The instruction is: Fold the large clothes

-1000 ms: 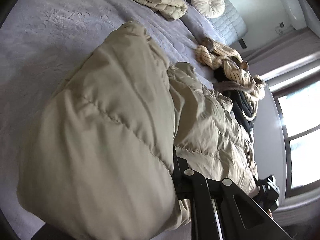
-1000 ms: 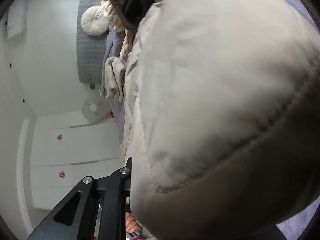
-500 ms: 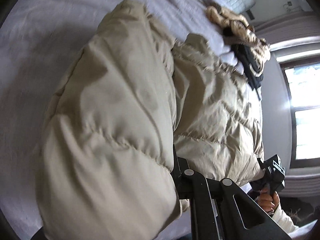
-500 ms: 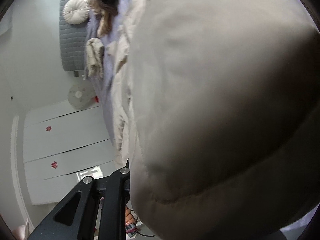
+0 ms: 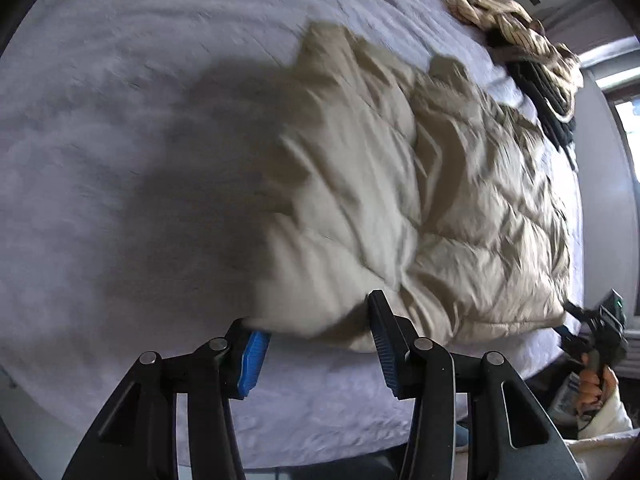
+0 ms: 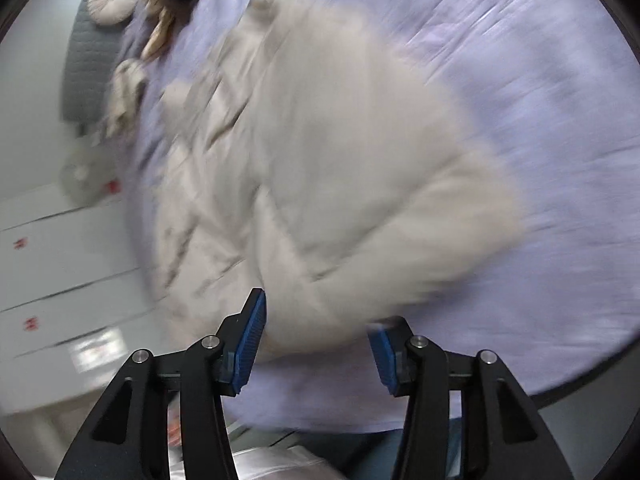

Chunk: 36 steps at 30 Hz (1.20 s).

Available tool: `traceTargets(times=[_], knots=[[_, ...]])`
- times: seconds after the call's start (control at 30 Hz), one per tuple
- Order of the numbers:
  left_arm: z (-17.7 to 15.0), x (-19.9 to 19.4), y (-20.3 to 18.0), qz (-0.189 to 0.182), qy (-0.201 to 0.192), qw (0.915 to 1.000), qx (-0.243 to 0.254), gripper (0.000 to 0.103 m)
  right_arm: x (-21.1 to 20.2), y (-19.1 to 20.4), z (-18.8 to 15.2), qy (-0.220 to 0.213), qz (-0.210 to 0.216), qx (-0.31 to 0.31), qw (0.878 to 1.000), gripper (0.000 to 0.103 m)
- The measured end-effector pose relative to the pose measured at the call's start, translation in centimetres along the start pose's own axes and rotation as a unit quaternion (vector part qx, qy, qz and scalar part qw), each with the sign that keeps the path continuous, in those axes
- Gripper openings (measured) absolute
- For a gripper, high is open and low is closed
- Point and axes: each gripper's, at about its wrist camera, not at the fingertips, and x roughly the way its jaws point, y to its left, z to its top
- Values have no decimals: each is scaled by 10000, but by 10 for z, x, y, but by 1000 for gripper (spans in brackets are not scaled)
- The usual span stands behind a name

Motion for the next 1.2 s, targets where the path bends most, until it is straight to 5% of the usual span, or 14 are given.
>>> traceTargets(times=[0.03,0.13,0.17,0.33,0.43,0.63,0.8,1.1,1.17,1.2], knots=[[5,-10,3,93,-178,9998,-21,48,-10,0,4,-272,-267,49,9993,52],[24,-34,2,107,-702,9974,-94,48,-41,-10,12,-1024,-767,273,9914,21],[32,-36,-3,78,-824,9966,-51,48,-42,-16,7,-1147,-775,265,9900,20],[69,-8,-40,313,-922,9944,404,49,-24,41,16,-1041,-947,-884,9861,20],[84,32,-44,774,-704,9935,442,48,6,58,6,-748,-1268,-1509,9775,20],[87,79,-23,856,-290,9957,183,49,42,53,4,-502,-1544,-1599,9737,20],[87,72,-28,950,-278,9949,197,49,42,47,6,-382,-1706,-1566,9721,20],[75,19,-31,989,-591,9933,18,49,26,87,-23,-783,-1694,-1577,9697,20],[73,14,-30,959,-592,9936,42,56,22,97,-29,-806,-1638,-1668,9689,28],[72,11,-30,969,-611,9934,71,83,23,103,-32,-796,-1614,-1702,9688,33]])
